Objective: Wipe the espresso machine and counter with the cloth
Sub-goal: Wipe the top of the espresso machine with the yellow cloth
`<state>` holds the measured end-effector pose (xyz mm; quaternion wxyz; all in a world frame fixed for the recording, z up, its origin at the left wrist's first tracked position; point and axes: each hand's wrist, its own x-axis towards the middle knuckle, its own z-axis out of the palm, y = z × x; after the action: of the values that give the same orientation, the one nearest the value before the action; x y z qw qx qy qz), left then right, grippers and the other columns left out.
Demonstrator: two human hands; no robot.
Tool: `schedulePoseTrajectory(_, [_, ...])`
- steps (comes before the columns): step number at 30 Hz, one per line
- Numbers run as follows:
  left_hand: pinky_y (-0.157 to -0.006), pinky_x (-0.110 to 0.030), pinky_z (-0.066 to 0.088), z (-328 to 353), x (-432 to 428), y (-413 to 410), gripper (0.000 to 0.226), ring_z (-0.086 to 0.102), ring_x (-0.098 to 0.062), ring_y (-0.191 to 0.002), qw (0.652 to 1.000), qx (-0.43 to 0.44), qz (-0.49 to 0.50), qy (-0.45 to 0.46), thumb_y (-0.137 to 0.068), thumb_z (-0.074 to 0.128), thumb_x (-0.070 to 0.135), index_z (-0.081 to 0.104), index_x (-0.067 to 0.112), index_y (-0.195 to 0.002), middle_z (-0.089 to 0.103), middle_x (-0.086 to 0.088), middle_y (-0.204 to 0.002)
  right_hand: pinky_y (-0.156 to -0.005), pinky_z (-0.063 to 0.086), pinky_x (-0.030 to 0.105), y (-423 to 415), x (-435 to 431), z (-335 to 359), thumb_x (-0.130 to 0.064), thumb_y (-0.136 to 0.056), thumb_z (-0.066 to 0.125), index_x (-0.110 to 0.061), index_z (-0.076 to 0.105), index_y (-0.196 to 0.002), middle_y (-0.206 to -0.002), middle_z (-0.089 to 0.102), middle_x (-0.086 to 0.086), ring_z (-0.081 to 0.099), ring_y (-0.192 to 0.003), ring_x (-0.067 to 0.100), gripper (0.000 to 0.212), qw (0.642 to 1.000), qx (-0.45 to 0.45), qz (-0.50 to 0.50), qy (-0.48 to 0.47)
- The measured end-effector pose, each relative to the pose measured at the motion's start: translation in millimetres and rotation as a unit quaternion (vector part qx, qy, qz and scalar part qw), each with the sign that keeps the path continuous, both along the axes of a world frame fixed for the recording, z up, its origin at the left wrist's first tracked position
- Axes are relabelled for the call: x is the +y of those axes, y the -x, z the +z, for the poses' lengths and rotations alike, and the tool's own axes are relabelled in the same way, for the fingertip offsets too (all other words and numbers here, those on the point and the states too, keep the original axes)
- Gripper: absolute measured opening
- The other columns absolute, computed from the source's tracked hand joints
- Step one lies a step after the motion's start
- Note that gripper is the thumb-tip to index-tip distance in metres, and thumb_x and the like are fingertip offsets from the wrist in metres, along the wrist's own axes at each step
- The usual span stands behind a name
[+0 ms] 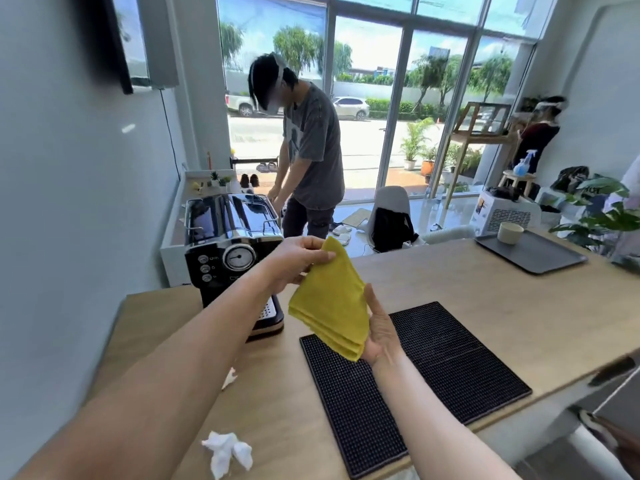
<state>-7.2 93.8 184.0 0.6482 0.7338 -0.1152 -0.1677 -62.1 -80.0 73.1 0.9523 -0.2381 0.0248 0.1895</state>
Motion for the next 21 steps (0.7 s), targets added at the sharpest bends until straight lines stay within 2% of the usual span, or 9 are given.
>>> schedulePoseTrajectory(2, [-0.078,-0.037,0.056,14,11,3,0.022,0.068,-0.022,-0.09,0.999,-0.027,0.017,-0.007,-0.08,0.077,0.025,0.071,0.022,-0.102,0.072,-0.004,-0.099,-0.103,0.038,0.066,0,22,10,-0.036,-0.074,0.08,-0.003,0.046,-0.141,-0.14,0.049,0.03,0.049,-0.127,0.05,0.082,1.0,0.006,0.001,-0.027])
schedulePoseTrajectory(5, [-0.068,-0.028,0.055,31,27,6,0.018,0.069,-0.016,-0.08,0.994,-0.091,0.032,-0.045,-0.081,0.077,0.026,0.073,0.022,-0.097,0.073,0.0,-0.088,-0.092,0.049,0.063,1,50,20,-0.027,-0.05,0.096,-0.001,0.052,-0.137,-0.135,0.054,0.03,0.059,-0.116,0.048,0.101,0.999,0.001,0.024,-0.021])
schedulePoseTrajectory(8, [-0.075,-0.031,0.055,40,41,3,0.011,0.068,-0.018,-0.087,0.985,-0.14,0.041,-0.092,-0.08,0.077,0.028,0.073,0.025,-0.09,0.072,-0.003,-0.093,-0.099,0.047,0.057,2,67,29,-0.029,-0.05,0.097,0.0,0.048,-0.14,-0.141,0.05,0.027,0.053,-0.126,0.042,0.107,0.998,-0.029,0.049,0.006])
schedulePoseTrajectory(9, [-0.075,-0.031,0.054,42,45,2,0.01,0.067,-0.018,-0.088,0.982,-0.154,0.05,-0.102,-0.08,0.077,0.028,0.072,0.026,-0.089,0.071,-0.003,-0.094,-0.098,0.049,0.055,1,71,33,-0.027,-0.051,0.098,-0.001,0.048,-0.141,-0.14,0.052,0.027,0.055,-0.124,0.04,0.107,0.998,-0.038,0.046,0.018])
schedulePoseTrajectory(11, [-0.072,-0.028,0.053,46,59,-6,0.008,0.065,-0.015,-0.084,0.973,-0.178,0.081,-0.119,-0.08,0.077,0.027,0.071,0.027,-0.085,0.07,-0.001,-0.089,-0.087,0.056,0.051,-8,76,45,-0.024,-0.048,0.098,-0.001,0.05,-0.138,-0.13,0.06,0.027,0.065,-0.109,0.04,0.106,0.997,-0.052,0.02,0.046])
schedulePoseTrajectory(14, [-0.067,-0.026,0.054,50,80,-17,0.009,0.066,-0.012,-0.074,0.965,-0.2,0.107,-0.134,-0.079,0.078,0.025,0.071,0.026,-0.083,0.069,0.003,-0.079,-0.078,0.059,0.049,-21,80,71,-0.023,-0.055,0.094,0.0,0.055,-0.13,-0.121,0.065,0.026,0.069,-0.1,0.04,0.088,0.992,-0.088,-0.007,0.095])
schedulePoseTrajectory(16, [-0.066,-0.026,0.056,53,97,-27,0.007,0.067,-0.014,-0.072,0.955,-0.217,0.147,-0.139,-0.081,0.076,0.023,0.071,0.021,-0.086,0.071,0.0,-0.081,-0.075,0.059,0.048,-35,80,87,-0.024,-0.075,0.078,-0.002,0.059,-0.126,-0.113,0.069,0.023,0.07,-0.094,0.038,0.058,0.988,-0.098,-0.023,0.12])
schedulePoseTrajectory(18, [-0.075,-0.03,0.056,56,120,-40,0.008,0.067,-0.017,-0.08,0.937,-0.223,0.227,-0.144,-0.085,0.072,0.025,0.071,0.021,-0.092,0.071,-0.001,-0.09,-0.074,0.06,0.05,-56,74,102,-0.025,-0.088,0.063,-0.006,0.063,-0.118,-0.106,0.071,0.021,0.07,-0.088,0.037,0.036,0.984,-0.098,-0.034,0.145])
schedulePoseTrajectory(21, [-0.084,-0.034,0.053,55,163,-66,0.014,0.065,-0.024,-0.094,0.907,-0.171,0.368,-0.114,-0.088,0.064,0.023,0.07,0.018,-0.1,0.07,-0.004,-0.103,-0.073,0.058,0.057,-96,72,126,-0.03,-0.098,0.054,-0.007,0.062,-0.115,-0.104,0.07,0.02,0.07,-0.088,0.038,0.03,0.973,-0.071,-0.058,0.214])
